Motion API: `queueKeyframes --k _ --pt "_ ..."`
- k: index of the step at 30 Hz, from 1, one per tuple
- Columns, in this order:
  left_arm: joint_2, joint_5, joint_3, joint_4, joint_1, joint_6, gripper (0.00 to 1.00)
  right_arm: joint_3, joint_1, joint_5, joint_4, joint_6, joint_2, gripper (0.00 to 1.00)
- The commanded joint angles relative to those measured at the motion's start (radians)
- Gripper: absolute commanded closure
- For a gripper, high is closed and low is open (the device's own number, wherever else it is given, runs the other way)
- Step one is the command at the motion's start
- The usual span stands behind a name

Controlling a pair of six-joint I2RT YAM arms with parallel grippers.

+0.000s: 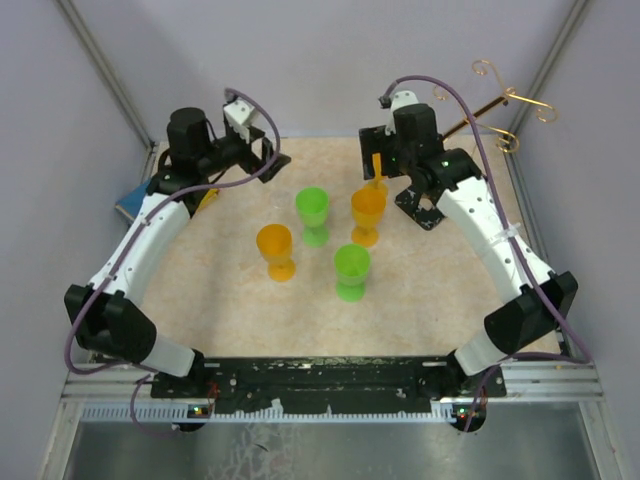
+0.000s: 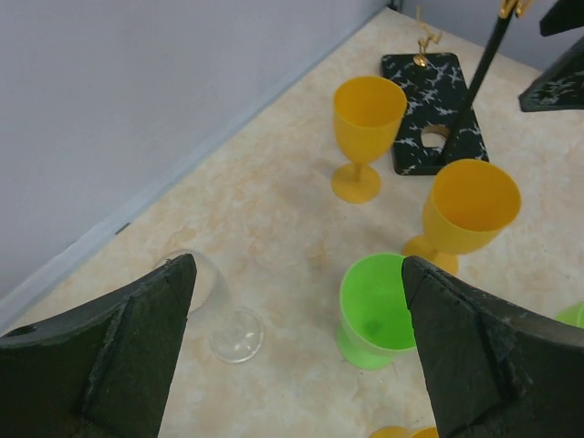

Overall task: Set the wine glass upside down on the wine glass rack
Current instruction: Pick up the wine glass at the center of the board.

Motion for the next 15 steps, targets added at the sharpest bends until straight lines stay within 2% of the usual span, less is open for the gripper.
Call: queueKeyframes --k 1,8,15 --pt "-0.019 -0.063 -0.033 -0.045 -0.072 0.069 0.00 -0.036 0.024 0.004 -0.002 0.016 -0.005 0.11" --pt "-0.001 -0.159 -0.070 -0.060 -0.129 0.076 0.00 -0.075 0.036 0.052 -0.026 0.068 0.036 0.14" --pt "0.066 -0.223 -0.067 -0.072 -0.158 0.068 0.02 -0.070 0.036 0.107 -0.072 0.103 0.109 0.12"
